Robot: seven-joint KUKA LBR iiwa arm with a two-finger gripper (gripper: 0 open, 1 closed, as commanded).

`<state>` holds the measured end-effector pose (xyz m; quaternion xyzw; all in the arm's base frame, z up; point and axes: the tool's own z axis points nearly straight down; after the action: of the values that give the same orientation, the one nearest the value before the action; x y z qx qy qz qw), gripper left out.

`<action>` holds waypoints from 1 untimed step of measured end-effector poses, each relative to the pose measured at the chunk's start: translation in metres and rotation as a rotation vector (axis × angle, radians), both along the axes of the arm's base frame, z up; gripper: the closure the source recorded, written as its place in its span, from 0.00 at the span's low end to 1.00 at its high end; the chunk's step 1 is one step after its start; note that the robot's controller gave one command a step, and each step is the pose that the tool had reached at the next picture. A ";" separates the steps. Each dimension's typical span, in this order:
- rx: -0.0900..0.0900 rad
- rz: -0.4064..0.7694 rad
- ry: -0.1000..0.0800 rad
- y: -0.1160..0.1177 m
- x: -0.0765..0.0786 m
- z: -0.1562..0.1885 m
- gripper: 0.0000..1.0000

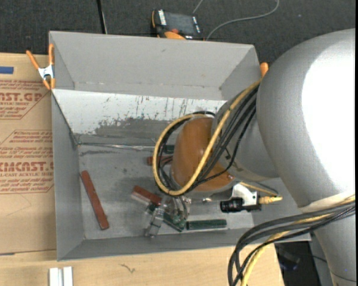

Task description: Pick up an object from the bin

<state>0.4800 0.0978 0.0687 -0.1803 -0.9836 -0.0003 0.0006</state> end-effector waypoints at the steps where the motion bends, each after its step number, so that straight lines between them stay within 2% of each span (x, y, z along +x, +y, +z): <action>1: 0.000 0.000 -0.002 0.000 0.000 0.000 0.00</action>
Offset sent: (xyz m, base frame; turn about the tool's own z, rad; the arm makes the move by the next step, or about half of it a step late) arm 0.0000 0.0000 0.0000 0.0000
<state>0.4803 0.0982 0.0686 -0.1804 -0.9836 -0.0006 -0.0002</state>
